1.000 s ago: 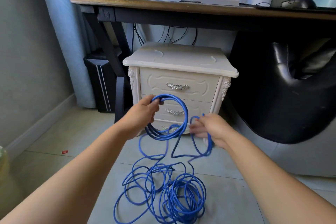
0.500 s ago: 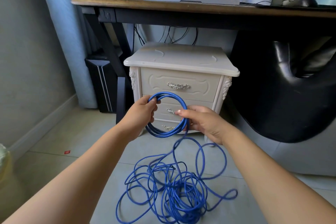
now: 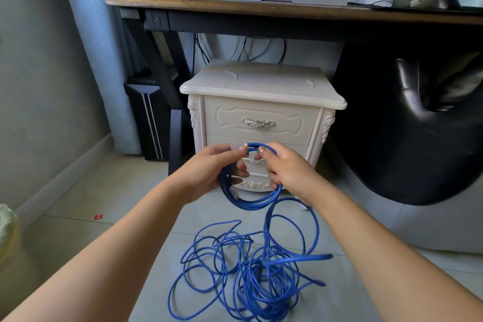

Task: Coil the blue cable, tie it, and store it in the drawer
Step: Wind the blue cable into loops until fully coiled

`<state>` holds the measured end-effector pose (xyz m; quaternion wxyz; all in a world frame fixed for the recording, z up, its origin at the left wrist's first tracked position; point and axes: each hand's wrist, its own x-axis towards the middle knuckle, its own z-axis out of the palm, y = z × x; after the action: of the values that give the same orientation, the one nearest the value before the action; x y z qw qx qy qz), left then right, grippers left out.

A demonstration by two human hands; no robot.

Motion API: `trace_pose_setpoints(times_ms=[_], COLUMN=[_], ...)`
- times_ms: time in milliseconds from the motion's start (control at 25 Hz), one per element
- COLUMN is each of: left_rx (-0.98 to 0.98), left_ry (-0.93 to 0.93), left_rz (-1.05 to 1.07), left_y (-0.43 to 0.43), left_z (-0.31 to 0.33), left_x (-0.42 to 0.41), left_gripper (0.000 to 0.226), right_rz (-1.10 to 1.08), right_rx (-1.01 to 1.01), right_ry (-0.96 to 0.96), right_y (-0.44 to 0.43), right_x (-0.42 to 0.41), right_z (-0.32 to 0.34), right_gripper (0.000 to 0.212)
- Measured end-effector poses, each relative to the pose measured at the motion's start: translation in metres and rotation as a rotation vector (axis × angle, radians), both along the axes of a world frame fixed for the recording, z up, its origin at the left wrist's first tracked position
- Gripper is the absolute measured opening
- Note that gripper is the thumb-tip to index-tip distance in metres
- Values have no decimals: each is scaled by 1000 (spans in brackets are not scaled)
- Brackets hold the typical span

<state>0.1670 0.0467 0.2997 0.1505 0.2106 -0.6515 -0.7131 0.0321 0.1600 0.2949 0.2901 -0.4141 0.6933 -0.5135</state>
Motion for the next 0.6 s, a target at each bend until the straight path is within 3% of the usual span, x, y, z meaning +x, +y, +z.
trace_pose_setpoints(times_ms=[80, 160, 320, 480, 600], left_rx=[-229, -329, -272, -184, -138], left_ry=[-61, -75, 17, 59, 63], left_rz=[8, -4, 92, 152, 204], left_y=[3, 4, 2, -3, -5], left_z=[0, -2, 0, -3, -4], left_x=[-5, -10, -14, -14, -13], left_gripper=[37, 43, 42, 39, 40], right_rz=[11, 16, 26, 184, 262], right_rx=[74, 62, -97, 104, 98], right_ry=[242, 277, -252, -377, -431], right_y=[-1, -3, 0, 17, 24], right_x=[3, 5, -6, -18, -23], right_z=[1, 2, 4, 2, 4], right_gripper=[20, 16, 18, 15, 5])
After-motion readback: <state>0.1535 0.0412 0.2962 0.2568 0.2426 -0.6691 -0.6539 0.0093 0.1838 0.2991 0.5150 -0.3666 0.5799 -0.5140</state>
